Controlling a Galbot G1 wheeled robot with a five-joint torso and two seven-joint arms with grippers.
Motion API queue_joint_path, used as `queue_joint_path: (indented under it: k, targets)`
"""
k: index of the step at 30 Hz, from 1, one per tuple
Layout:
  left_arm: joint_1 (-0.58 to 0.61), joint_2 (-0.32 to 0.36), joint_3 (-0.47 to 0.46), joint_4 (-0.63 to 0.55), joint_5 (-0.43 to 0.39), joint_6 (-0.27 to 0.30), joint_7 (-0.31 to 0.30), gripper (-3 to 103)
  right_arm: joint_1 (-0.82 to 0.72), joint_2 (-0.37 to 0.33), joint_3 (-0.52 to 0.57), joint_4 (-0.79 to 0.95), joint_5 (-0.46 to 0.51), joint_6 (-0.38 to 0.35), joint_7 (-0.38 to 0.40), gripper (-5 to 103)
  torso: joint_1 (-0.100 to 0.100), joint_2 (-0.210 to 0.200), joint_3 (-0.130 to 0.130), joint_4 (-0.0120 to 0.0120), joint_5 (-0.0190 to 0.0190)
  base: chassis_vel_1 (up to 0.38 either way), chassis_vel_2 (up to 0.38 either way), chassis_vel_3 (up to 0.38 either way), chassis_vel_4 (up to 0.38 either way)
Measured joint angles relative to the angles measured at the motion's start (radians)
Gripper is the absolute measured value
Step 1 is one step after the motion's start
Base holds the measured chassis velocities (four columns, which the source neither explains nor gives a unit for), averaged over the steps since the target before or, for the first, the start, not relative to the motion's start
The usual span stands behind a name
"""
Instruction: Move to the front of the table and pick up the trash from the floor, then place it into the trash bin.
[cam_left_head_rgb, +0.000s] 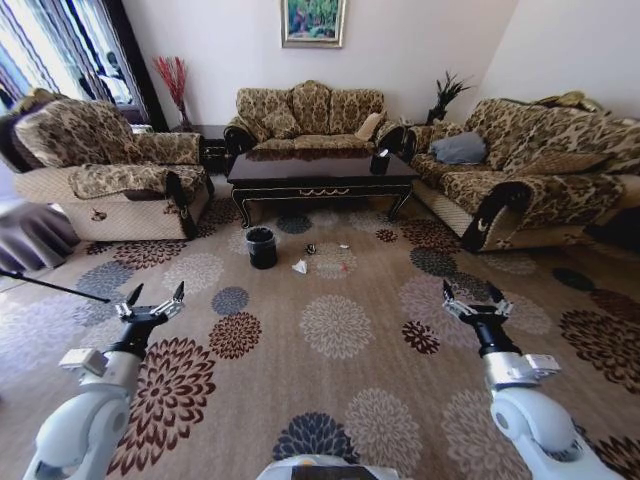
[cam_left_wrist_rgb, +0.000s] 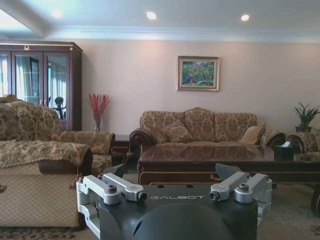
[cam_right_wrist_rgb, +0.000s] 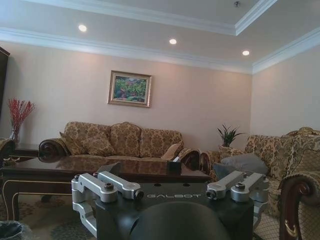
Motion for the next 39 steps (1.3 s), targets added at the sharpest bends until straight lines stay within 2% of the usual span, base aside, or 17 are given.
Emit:
queue_joint_path:
  k: [10, 28, 32, 34, 39]
  targets:
    - [-0.005, 0.017, -0.054, -0.105, -0.066, 0.022, -0.003, 100, -0.018, -0.020, 0.036, 0.065, -0.001, 0.001, 0.001, 100, -0.018, -0.043, -0.025, 0.0000, 0.0000, 0.000, 0.000, 0.000, 0.000]
    - [0.000, 0.018, -0.086, -0.113, -0.071, 0.023, -0.002, 100, -0.042, -0.018, 0.071, 0.133, 0.007, 0.011, -0.002, 100, -0.048, -0.115, -0.068, 0.0000, -0.0001, 0.000, 0.000, 0.000, 0.000]
    - [-0.001, 0.017, -0.086, -0.106, -0.068, 0.022, -0.002, 100, -0.051, -0.024, 0.068, 0.140, 0.018, -0.019, 0.019, 100, -0.055, -0.132, -0.077, 0.0000, -0.0001, 0.000, 0.000, 0.000, 0.000]
    - [-0.002, 0.019, -0.087, -0.102, -0.068, 0.022, -0.001, 100, -0.066, -0.033, 0.072, 0.153, 0.028, -0.076, 0.052, 100, -0.060, -0.146, -0.086, 0.0000, 0.0001, 0.000, 0.000, 0.000, 0.000]
    - [-0.001, 0.015, -0.081, -0.102, -0.062, 0.021, 0.000, 100, -0.077, -0.045, 0.084, 0.173, 0.053, -0.116, 0.057, 100, -0.068, -0.165, -0.098, 0.0001, -0.0001, 0.000, 0.000, 0.000, 0.000]
